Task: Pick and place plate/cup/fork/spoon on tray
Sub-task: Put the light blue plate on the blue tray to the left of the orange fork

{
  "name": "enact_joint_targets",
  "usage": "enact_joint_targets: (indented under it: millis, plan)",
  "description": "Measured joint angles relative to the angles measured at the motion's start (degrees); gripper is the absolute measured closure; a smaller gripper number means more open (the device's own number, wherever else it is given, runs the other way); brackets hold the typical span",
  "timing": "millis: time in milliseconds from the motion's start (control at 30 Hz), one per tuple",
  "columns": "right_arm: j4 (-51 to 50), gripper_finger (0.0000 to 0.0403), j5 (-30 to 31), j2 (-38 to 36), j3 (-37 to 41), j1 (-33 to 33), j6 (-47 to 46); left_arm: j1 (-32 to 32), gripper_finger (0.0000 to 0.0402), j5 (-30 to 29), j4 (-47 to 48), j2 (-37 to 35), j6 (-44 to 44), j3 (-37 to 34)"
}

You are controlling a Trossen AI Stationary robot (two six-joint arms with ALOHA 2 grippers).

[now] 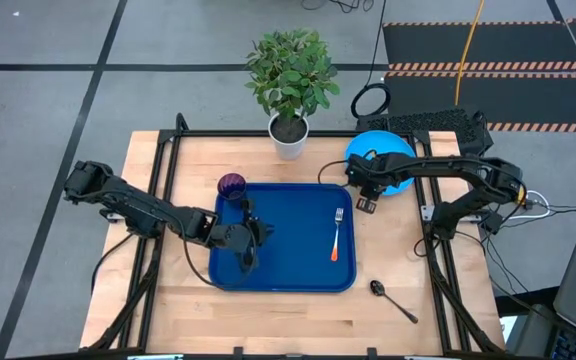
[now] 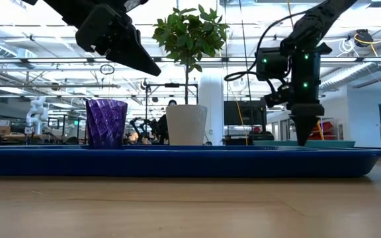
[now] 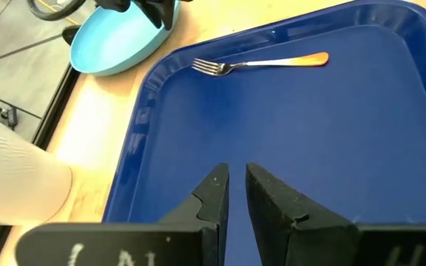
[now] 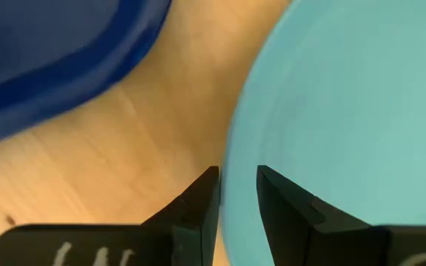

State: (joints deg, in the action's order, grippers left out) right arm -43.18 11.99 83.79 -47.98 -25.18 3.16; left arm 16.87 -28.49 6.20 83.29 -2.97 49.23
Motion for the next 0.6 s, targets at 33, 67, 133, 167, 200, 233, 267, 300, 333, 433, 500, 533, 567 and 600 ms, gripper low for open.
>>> enact_joint_targets:
  millis: [33, 67, 133, 167, 200, 233, 267, 300, 333, 433, 500, 533, 567, 600]
  plan:
    - [0.08, 0.0319, 0.04, 0.00, 0.09, -0.16, 0.63, 0.01, 0.0350, 0.00, 0.00, 0.00, 0.08, 0.00]
    - [0.20, 0.0319, -0.04, 0.00, 0.10, -0.33, 0.92, -0.03, 0.0350, 0.00, 0.00, 0.00, 0.10, 0.00]
    - [0.49, 0.0319, -0.19, 0.00, 0.10, -0.43, 1.66, -0.03, 0.0350, 0.00, 0.00, 0.00, 0.20, 0.00]
    - [0.58, 0.0319, -0.16, 0.00, 0.10, -0.41, 2.44, -0.03, 0.0350, 0.00, 0.02, 0.00, 0.48, 0.00]
    - [0.85, 0.0319, -0.15, 0.00, 0.10, -0.41, 3.04, -0.03, 0.0350, 0.00, 0.04, 0.00, 0.68, 0.00]
    - [1.29, 0.0321, -0.17, 0.00, 0.13, -0.41, 3.39, -0.02, 0.0350, 0.00, 0.08, 0.00, 0.96, 0.00]
    - [2.10, 0.0325, -0.21, 0.00, 0.34, -0.41, 3.76, 0.13, 0.0350, 0.01, 0.18, 0.00, 1.27, 0.00]
    - [3.13, 0.0332, -0.21, -0.01, 0.71, -0.41, 3.94, 0.24, 0.0350, 0.02, 0.36, 0.00, 1.60, 0.00]
    - [4.06, 0.0342, -0.15, -0.02, 1.23, -0.41, 4.08, 0.41, 0.0350, 0.02, 0.59, 0.00, 1.83, 0.00]
    - [5.75, 0.0384, 0.02, -0.01, 3.13, -0.41, 5.38, 0.91, 0.0350, 0.04, 1.29, 0.00, 2.28, 0.00]
    - [5.80, 0.0395, 0.90, -0.07, 4.14, -0.41, 6.63, 0.95, 0.0350, 0.11, 1.56, 0.00, 2.81, 0.00]
    - [5.68, 0.0395, 1.32, -0.07, 4.44, -0.41, 6.71, 0.93, 0.0350, 0.13, 1.57, 0.00, 3.14, 0.00]
    - [5.50, 0.0395, 1.94, -0.07, 4.52, -0.41, 6.58, 0.91, 0.0350, 0.13, 1.60, 0.00, 3.35, 0.00]
    - [5.29, 0.0398, 2.81, -0.08, 4.52, -0.35, 6.50, 0.89, 0.0350, 0.13, 1.63, 0.00, 3.47, 0.00]
